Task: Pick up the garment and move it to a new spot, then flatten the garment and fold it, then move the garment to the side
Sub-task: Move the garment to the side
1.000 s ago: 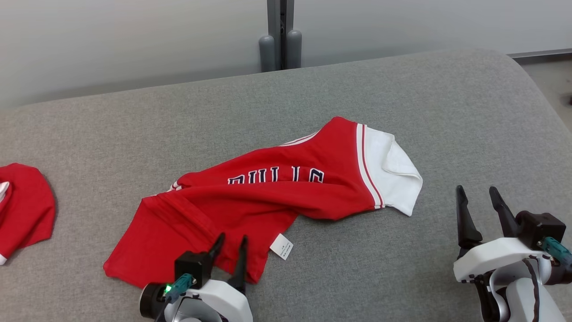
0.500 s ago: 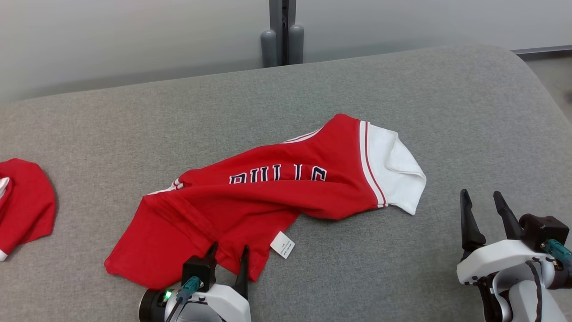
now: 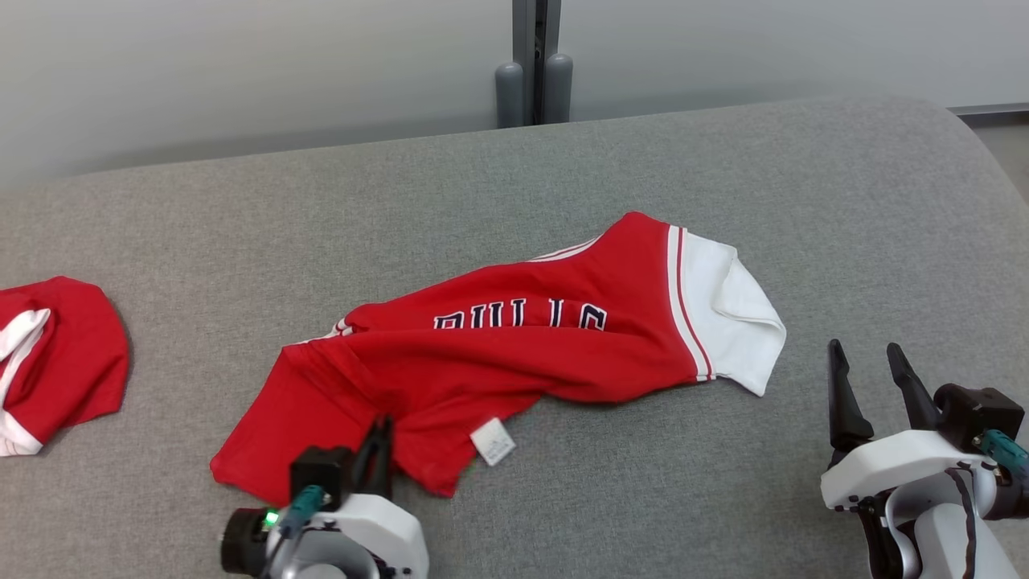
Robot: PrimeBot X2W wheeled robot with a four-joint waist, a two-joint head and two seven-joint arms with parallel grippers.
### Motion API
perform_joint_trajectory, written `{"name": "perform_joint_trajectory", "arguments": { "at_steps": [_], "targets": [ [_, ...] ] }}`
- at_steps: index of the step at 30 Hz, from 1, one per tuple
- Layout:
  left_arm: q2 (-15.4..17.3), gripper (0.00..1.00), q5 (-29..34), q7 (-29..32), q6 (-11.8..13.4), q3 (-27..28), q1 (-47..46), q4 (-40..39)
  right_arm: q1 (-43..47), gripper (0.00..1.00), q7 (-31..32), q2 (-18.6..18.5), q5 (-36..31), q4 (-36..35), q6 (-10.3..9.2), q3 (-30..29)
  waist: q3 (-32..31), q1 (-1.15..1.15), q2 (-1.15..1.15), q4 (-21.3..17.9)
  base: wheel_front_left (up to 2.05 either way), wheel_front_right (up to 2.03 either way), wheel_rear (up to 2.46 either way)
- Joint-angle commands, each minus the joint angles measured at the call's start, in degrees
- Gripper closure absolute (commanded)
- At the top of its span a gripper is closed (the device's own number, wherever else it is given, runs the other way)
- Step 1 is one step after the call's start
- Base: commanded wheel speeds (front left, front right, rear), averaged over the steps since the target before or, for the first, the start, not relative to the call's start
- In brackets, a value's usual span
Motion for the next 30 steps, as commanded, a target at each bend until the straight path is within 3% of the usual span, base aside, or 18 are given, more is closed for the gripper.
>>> {"name": "perform_joint_trajectory", "arguments": {
  "at_steps": [1, 15, 19, 22, 23, 24, 25, 30],
  "targets": [
    [1.0, 1.0, 0.8, 0.0, -0.2, 1.5, 0.1, -0.4, 0.2, 0.0, -0.1, -0.3, 0.4, 0.0, 0.0, 0.2, -0.2, 0.0, 0.0, 0.0, 0.0, 0.0, 0.0],
    [7.5, 1.0, 4.6, 0.0, -1.2, 13.6, -0.3, 0.9, 1.7, 0.0, -0.1, -0.3, 0.8, 1.2, 0.0, 0.4, -2.2, 0.0, 0.0, -1.1, 0.0, 0.0, 0.0],
    [7.9, 1.0, 5.8, 0.0, -2.2, 14.7, -0.2, 1.7, 1.8, 0.0, -0.1, -0.3, 0.9, 1.5, 0.0, 0.4, -2.7, 0.0, 0.0, -1.3, 0.0, 0.0, 0.0],
    [6.5, 0.98, 5.6, 0.0, -2.7, 15.4, 1.0, 2.7, 2.3, 0.0, -0.1, -0.3, 1.2, 1.6, 0.0, 0.6, -3.3, 0.0, 0.0, -1.4, 0.0, 0.0, 0.0],
    [6.2, 0.58, 5.8, 0.0, -2.7, 15.7, 1.3, 2.7, 2.3, 0.0, -0.1, -0.3, 1.3, 1.6, 0.0, 0.8, -3.5, 0.0, 0.0, -1.4, 0.0, 0.0, 0.0],
    [5.6, 0.06, 5.9, 0.0, -2.5, 16.3, 1.7, 2.5, 2.4, 0.0, -0.1, -0.3, 1.5, 1.5, 0.0, 0.8, -3.8, 0.0, 0.0, -1.4, 0.0, 0.0, 0.0],
    [5.0, 0.0, 5.9, 0.0, -2.4, 16.8, 2.4, 2.4, 2.5, 0.0, -0.1, -0.3, 1.6, 1.2, 0.0, 0.9, -4.0, 0.0, 0.0, -1.4, 0.0, 0.0, 0.0],
    [2.6, 0.0, 7.5, 0.0, -1.8, 18.9, 6.0, -1.0, 3.9, 0.0, -0.1, -0.3, 2.0, -0.6, 0.0, 1.3, -5.4, 0.0, 0.0, -1.4, 0.0, 0.0, 0.0]
  ]
}}
